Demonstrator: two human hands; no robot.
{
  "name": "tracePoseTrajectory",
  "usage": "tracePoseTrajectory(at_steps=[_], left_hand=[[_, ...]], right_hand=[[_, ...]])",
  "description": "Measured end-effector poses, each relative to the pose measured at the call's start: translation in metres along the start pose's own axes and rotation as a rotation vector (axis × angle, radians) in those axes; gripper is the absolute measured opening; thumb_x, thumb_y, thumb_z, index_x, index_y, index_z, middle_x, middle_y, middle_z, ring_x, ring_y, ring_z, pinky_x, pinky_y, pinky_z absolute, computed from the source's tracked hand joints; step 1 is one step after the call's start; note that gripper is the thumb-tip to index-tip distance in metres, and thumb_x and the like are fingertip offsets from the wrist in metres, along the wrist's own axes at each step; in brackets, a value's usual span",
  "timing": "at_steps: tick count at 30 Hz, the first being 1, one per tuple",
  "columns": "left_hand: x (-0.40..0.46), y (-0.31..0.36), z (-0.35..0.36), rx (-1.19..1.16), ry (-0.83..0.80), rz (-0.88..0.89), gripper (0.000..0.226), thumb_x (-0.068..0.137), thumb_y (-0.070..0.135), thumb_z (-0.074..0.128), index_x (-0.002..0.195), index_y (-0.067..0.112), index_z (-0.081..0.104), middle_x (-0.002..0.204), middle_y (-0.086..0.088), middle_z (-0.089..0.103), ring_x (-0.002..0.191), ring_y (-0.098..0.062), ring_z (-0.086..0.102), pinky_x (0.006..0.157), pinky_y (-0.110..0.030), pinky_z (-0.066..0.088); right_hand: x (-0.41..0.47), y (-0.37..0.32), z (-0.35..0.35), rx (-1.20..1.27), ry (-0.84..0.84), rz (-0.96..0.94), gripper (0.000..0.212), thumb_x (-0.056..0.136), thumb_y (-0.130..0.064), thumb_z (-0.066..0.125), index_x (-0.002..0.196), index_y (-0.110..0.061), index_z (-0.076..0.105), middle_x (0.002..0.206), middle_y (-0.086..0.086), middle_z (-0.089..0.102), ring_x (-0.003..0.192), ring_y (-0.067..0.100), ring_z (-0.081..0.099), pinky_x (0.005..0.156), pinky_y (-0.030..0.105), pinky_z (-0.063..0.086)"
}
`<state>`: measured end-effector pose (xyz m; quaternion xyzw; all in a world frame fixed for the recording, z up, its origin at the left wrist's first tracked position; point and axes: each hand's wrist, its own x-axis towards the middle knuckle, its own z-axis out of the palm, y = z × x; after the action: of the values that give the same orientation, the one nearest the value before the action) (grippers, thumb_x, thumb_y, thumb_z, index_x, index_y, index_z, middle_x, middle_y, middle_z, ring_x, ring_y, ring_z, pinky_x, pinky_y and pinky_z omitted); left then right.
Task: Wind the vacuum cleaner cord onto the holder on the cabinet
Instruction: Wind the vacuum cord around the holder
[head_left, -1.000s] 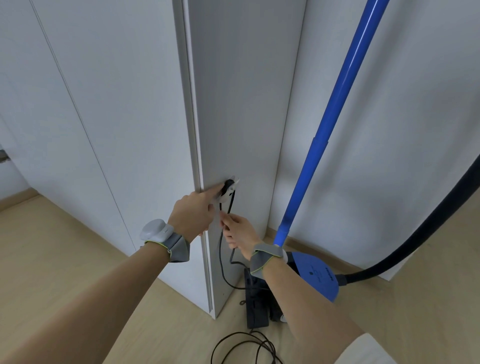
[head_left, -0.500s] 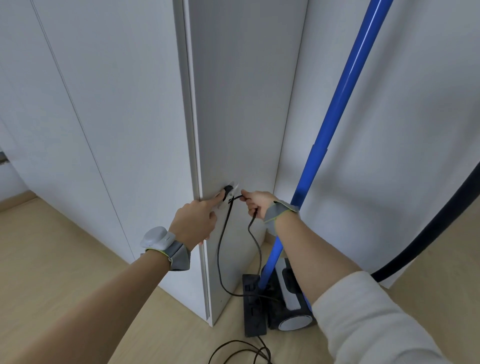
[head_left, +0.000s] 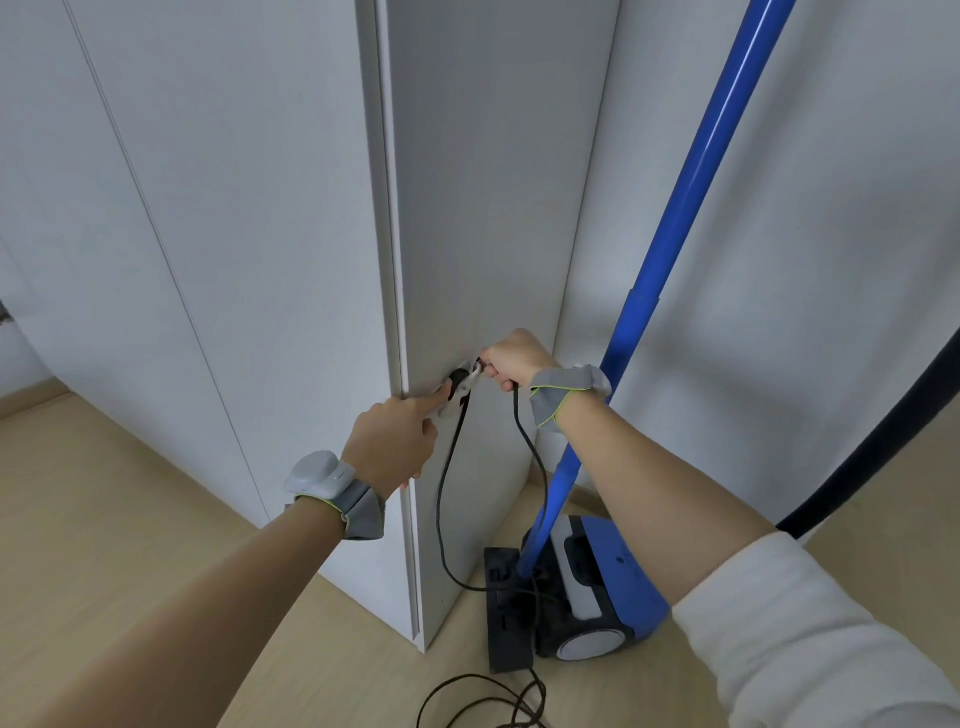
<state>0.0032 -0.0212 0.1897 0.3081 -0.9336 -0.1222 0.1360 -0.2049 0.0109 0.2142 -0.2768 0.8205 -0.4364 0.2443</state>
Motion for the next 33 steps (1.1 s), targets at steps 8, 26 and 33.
tracePoseTrajectory(at_steps=[8,26,33], left_hand=[[0.001,0.001,-0.003,0.000,-0.008,-0.011,0.062,0.097,0.017,0.033,0.149,0.051,0.034,0.064,-0.003,0.070,0.048,-0.018,0.055,0.074,-0.035,0.060],[-0.006,-0.006,-0.018,0.107,0.185,0.013,0.046,0.096,0.023,0.037,0.133,0.042,0.055,0.076,-0.003,0.069,0.069,-0.029,0.066,0.069,-0.036,0.055],[-0.007,-0.003,-0.017,0.074,0.026,0.016,0.061,0.095,0.018,0.032,0.145,0.052,0.039,0.084,-0.006,0.070,0.069,-0.029,0.067,0.079,-0.039,0.058]], right_hand=[[-0.007,-0.005,-0.009,-0.294,0.035,-0.221,0.028,0.091,-0.022,0.061,0.066,-0.014,0.070,0.074,0.012,0.062,0.062,0.024,0.052,0.056,0.030,0.040],[-0.110,0.028,0.067,-0.320,0.318,-0.505,0.023,0.098,-0.021,0.041,0.096,-0.013,0.063,0.084,0.011,0.071,0.079,0.036,0.065,0.068,0.043,0.053],[-0.125,0.057,0.101,0.191,0.151,-0.353,0.020,0.100,-0.026,0.051,0.104,-0.017,0.067,0.081,-0.006,0.064,0.070,0.012,0.055,0.068,0.027,0.046]])
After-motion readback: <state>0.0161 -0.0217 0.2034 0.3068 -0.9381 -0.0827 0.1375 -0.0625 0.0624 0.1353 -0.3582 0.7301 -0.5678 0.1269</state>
